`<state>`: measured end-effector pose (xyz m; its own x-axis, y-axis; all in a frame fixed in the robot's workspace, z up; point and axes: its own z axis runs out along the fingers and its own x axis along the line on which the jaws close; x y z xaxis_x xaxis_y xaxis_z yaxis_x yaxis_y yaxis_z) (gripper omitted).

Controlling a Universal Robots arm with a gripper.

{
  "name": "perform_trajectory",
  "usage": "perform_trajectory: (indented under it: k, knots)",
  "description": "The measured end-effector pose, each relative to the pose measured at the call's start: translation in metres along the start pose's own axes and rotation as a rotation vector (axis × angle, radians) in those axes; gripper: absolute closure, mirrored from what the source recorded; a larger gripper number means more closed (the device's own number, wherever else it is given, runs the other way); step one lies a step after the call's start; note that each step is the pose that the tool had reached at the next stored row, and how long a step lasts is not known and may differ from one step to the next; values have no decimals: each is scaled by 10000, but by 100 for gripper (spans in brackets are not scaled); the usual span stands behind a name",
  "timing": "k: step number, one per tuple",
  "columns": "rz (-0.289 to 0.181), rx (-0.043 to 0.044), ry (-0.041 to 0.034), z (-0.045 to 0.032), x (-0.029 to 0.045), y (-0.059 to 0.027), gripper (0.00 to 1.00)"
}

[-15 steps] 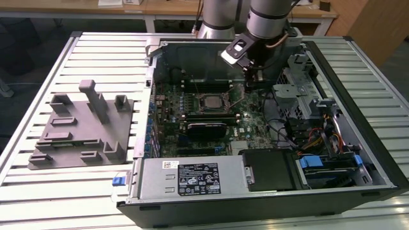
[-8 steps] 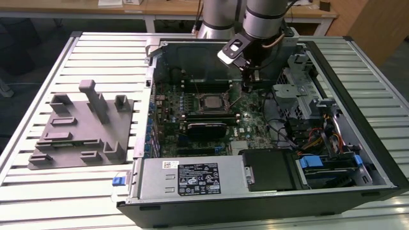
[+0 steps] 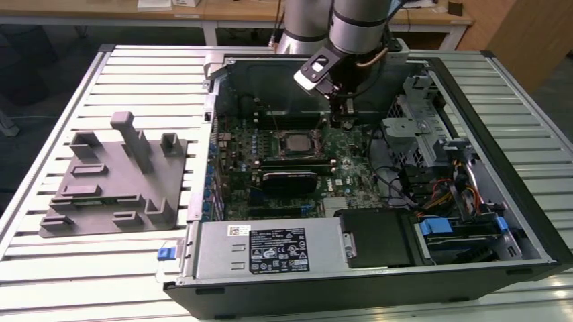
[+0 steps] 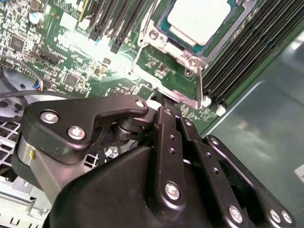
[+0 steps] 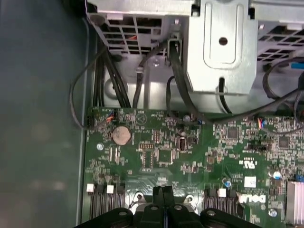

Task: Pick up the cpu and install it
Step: 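Close the cpu cover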

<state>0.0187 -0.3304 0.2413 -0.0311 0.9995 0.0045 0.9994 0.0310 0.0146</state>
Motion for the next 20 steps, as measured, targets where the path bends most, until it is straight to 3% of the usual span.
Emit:
perform_trajectory:
  k: [20]
  knots:
    - [0,0,0,38,-28,-189,89]
